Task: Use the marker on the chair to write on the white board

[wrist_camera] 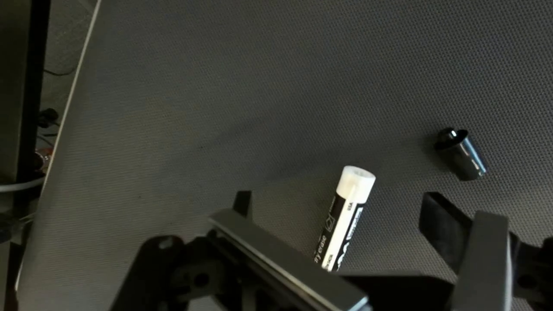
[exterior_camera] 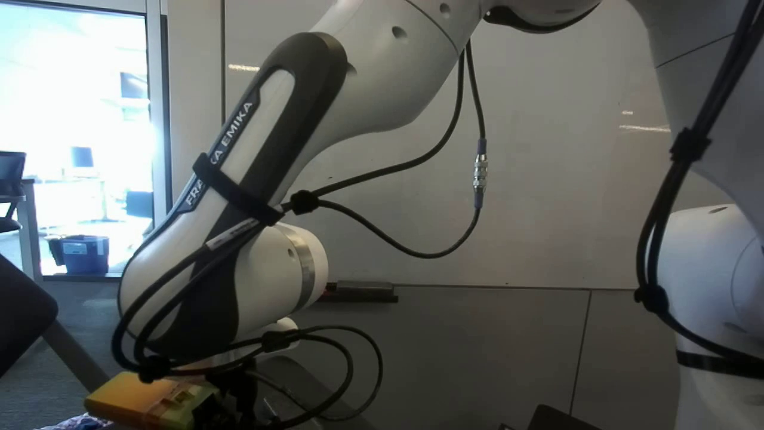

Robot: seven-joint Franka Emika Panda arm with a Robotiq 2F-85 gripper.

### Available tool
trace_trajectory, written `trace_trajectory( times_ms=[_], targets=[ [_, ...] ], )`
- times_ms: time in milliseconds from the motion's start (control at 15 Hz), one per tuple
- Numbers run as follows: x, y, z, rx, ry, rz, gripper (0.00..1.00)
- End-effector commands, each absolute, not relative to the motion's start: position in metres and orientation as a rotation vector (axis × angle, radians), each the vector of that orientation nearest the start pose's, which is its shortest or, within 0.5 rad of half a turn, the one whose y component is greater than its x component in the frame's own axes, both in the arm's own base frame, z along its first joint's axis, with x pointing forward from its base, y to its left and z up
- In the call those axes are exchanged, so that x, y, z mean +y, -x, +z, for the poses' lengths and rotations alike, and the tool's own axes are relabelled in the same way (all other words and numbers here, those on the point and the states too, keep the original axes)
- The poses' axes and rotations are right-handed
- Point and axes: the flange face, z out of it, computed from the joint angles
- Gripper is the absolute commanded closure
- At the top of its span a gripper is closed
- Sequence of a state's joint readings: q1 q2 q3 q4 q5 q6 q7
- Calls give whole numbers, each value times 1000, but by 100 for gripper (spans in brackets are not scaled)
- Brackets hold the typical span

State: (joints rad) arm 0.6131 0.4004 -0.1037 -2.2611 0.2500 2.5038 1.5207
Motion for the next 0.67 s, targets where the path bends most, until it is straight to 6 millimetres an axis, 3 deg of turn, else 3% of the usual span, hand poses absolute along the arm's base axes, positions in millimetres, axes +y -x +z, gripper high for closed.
trace_trajectory(
  times_ms=[0,600],
  targets=[
    [245,-465,165,1869,2597,273,0],
    [220,-469,136,1880,2538,169,0]
  ],
)
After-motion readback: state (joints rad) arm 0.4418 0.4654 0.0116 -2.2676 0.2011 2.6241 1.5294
